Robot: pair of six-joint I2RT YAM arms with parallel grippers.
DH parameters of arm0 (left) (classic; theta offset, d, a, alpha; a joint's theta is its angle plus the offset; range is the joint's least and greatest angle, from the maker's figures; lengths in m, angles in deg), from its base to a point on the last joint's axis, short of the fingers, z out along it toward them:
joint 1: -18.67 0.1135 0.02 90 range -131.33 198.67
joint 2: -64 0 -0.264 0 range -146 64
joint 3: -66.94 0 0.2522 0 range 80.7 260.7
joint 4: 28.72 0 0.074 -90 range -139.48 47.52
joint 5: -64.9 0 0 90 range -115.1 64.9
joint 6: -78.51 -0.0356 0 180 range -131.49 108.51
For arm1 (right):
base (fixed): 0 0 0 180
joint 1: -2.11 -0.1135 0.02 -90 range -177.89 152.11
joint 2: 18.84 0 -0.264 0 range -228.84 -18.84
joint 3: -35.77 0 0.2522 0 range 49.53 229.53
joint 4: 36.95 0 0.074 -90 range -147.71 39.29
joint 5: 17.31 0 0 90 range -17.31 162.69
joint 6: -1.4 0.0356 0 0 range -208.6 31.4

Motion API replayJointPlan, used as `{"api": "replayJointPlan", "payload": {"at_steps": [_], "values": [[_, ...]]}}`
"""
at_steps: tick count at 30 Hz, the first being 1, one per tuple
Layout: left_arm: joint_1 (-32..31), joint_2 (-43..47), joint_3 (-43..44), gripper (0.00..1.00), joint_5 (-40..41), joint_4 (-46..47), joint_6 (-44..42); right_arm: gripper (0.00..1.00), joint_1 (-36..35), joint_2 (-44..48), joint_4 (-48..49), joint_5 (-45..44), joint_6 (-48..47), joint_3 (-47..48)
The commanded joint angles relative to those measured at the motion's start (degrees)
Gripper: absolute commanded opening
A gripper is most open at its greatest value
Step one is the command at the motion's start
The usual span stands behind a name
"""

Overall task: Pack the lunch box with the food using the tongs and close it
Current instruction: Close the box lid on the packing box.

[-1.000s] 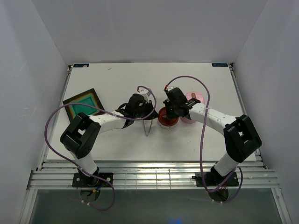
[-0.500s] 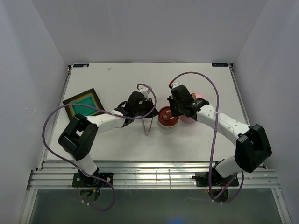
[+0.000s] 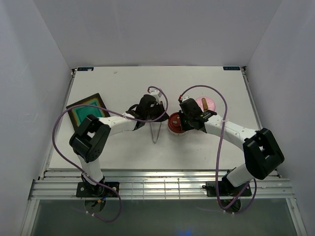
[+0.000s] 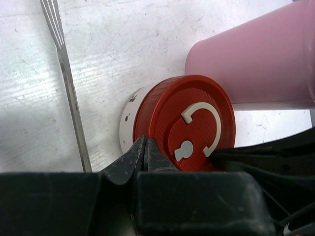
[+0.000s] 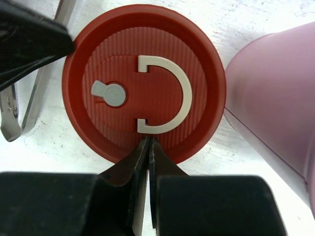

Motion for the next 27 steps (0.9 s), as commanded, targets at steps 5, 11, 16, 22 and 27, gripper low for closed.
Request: {"api": "replayJointPlan", "payload": {"at_steps": [5,11,16,22,27], "values": [[-0.3,-2.0,2.4,0.08,2.3,-2.7,-1.3,0.08,-0.6,1.8,3.3,3.3,0.6,-3.7],[-0.3,-2.1,2.8,0.08,4.2,-4.2,-1.3,0.08,-0.6,1.4,8.3,5.9,1.7,-7.5],[-0.2,-1.1,3.1,0.08,5.8,-5.0,-1.5,0.08,-1.6,0.7,9.0,7.1,1.9,-5.9],[-0.1,0.8,4.3,0.08,6.1,-5.9,-2.2,0.08,-3.0,-1.6,8.5,7.9,2.4,-1.9],[-0.2,5.2,4.2,0.1,7.3,-6.8,-2.9,0.08,-3.2,-0.9,4.8,5.9,1.7,2.6]]}}
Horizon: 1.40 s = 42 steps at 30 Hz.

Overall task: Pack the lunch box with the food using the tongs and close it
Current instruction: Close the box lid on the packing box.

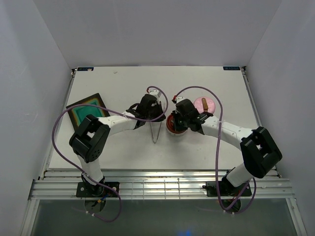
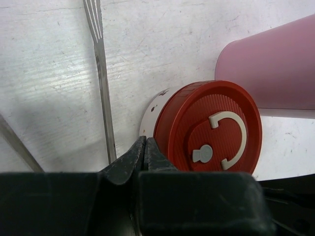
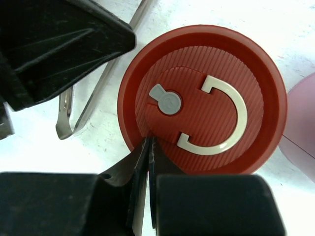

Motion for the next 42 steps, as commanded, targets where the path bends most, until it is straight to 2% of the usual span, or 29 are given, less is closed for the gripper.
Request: {"api": "replayJointPlan", "payload": {"at_steps": [1,7,12,17,21,24,36,42], "values": [[-0.1,6.7,2.2,0.12,2.1,-2.6,-0.8,0.08,-0.5,0.4,-5.9,-2.2,-0.2,5.2],[-0.1,12.7,2.0,0.14,1.8,-5.1,-1.2,0.08,-0.4,5.3,-10.8,-8.9,-2.5,9.2],[-0.1,13.6,-0.2,0.14,-3.4,-1.1,-2.1,0.08,-0.1,6.7,-10.2,-12.0,-2.7,3.5],[-0.1,9.0,-0.9,0.13,-8.3,4.2,-2.0,0.08,0.3,4.8,-7.2,-10.3,-3.2,0.9],[-0.1,2.6,0.5,0.09,-8.6,4.3,-1.4,0.08,0.3,0.5,-6.4,-6.2,-2.8,-0.2],[-0.1,-0.8,-0.4,0.08,-7.4,4.2,0.0,0.08,0.3,1.6,-3.8,-4.5,-2.2,-3.1],[-0.1,-0.9,-3.0,0.08,-4.3,3.4,0.4,0.08,0.3,1.9,-2.1,-3.1,-1.8,-5.8],[-0.1,1.0,-2.0,0.1,-4.2,2.1,-0.3,0.08,0.3,2.7,-3.8,-3.8,-1.7,-3.8]]}}
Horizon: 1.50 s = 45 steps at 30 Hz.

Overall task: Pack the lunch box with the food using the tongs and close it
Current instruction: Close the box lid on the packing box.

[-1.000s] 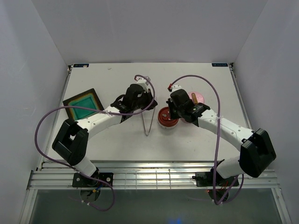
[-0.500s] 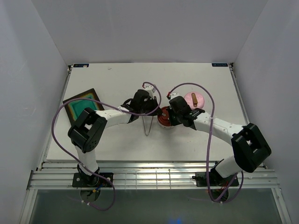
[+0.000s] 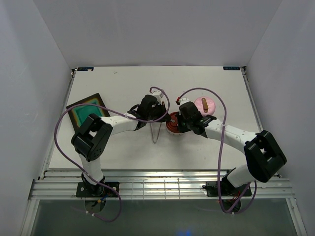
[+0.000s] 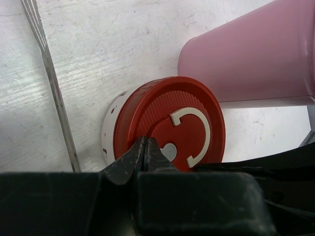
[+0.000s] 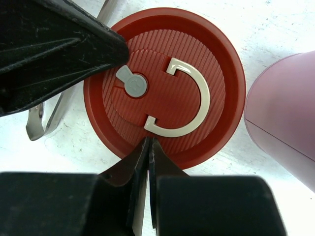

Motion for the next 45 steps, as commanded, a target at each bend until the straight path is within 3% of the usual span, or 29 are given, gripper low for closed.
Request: {"api": "replayJointPlan", "payload": {"at_steps": [1,6,10,11,13,14,16,17,18,20,22,26,32,38,41,42,44,45], "values": [[0.1,2.8,-0.1,0.11,2.3,-5.5,-1.7,0.08,-0.2,-0.2,-5.9,0.5,0.0,1.9],[0.0,9.0,4.1,0.19,4.5,-9.9,-3.1,0.08,0.1,0.2,-10.1,-0.8,-3.5,11.0],[0.0,14.2,7.6,0.37,7.4,-14.4,-4.8,0.09,0.2,-0.8,-15.9,-1.9,-4.3,20.2],[0.0,15.2,9.5,0.46,8.1,-15.4,-5.3,0.11,0.2,-0.7,-17.4,-2.0,-4.4,22.8],[0.0,17.8,11.5,0.56,9.9,-19.3,-7.1,0.18,0.2,0.3,-18.8,-2.1,-4.5,24.9],[0.0,18.7,13.5,0.68,10.2,-20.5,-7.7,0.22,0.2,0.9,-19.3,-2.1,-4.4,25.6],[0.0,20.7,14.5,0.82,12.4,-23.9,-8.6,0.41,0.2,3.9,-20.3,-2.1,-4.1,26.4],[0.0,23.4,14.6,0.97,12.8,-24.6,-9.0,0.5,0.2,5.3,-20.1,-2.0,-3.7,25.9],[0.0,25.0,14.1,0.98,13.2,-25.4,-9.1,0.79,0.2,8.6,-19.3,-1.8,-3.6,24.7],[0.1,30.0,13.1,0.98,13.9,-26.1,-9.1,0.95,0.2,14.5,-18.1,-2.1,-3.1,22.8],[0.0,33.8,10.5,0.98,13.9,-26.4,-8.8,0.9,0.2,19.2,-15.0,-2.6,-2.9,18.6],[0.0,43.2,4.2,0.98,12.7,-26.4,-8.4,0.9,0.2,32.9,-12.1,-4.0,-1.5,11.2],[0.0,57.0,-5.1,0.98,14.0,-27.8,-7.2,0.9,0.2,45.3,-12.4,-8.5,-0.1,4.4],[0.0,62.4,-8.7,0.98,16.0,-26.9,-5.8,0.9,0.2,50.7,-9.5,-6.8,0.0,0.5],[0.0,59.7,-9.0,0.98,13.3,-23.6,-4.5,0.97,0.2,46.4,-8.9,-6.5,0.0,0.0],[0.0,58.2,-8.7,0.92,12.2,-21.7,-4.3,1.0,0.2,44.6,-9.6,-6.1,0.0,0.9],[0.0,53.0,-8.0,0.65,8.6,-19.6,-3.7,0.9,0.2,38.2,-10.2,-5.8,0.1,1.9],[0.0,50.8,-6.8,0.44,7.5,-17.9,-3.4,0.74,0.2,36.3,-10.0,-5.6,0.0,2.7]]}}
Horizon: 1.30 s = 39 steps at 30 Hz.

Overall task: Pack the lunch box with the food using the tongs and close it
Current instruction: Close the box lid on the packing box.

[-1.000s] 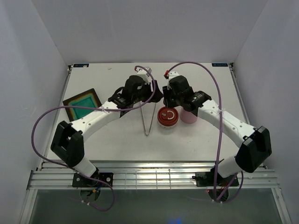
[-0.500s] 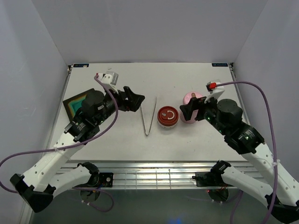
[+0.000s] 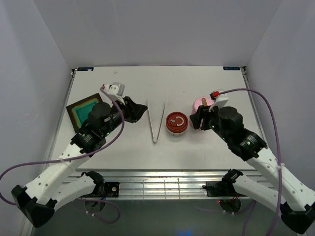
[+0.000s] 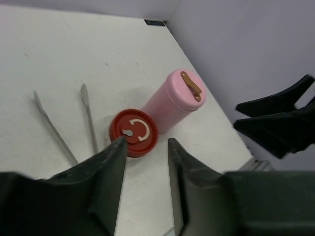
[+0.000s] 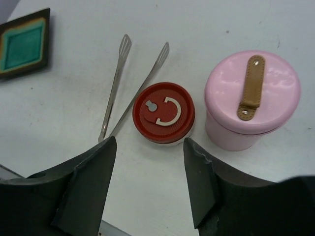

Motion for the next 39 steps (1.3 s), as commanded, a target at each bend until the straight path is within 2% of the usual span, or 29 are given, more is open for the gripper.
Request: {"api": "replayJointPlan", "payload": {"at_steps": [1,3,6,13,17,26,33,39], "values": [[0.0,-8.2,2.1,0.36,-7.3,5.1,0.9,0.59,0.2,-8.8,2.0,0.2,0.6,2.5],[0.2,-14.5,3.8,0.19,-9.3,8.1,1.4,0.08,0.2,-14.2,2.1,-1.4,0.7,3.7],[0.2,-23.2,5.8,0.0,-11.6,10.7,1.7,0.08,0.2,-19.7,2.1,-2.5,1.5,3.8],[0.9,-39.8,11.3,0.0,-15.2,15.6,0.5,0.08,0.3,-31.7,0.9,-2.5,2.1,6.0],[1.1,-45.2,11.7,0.0,-17.3,20.0,0.4,0.08,0.3,-34.7,-0.3,-5.2,1.9,8.8],[1.2,-59.9,10.2,0.0,-14.5,23.0,1.6,0.08,0.6,-47.7,6.5,1.0,4.8,2.0],[1.4,-60.4,7.8,0.0,-13.1,23.9,1.4,0.08,0.7,-46.8,6.9,1.2,4.6,0.9],[1.4,-59.2,7.6,0.0,-13.5,23.8,0.8,0.08,0.9,-44.7,1.4,-3.0,2.2,9.7]]}}
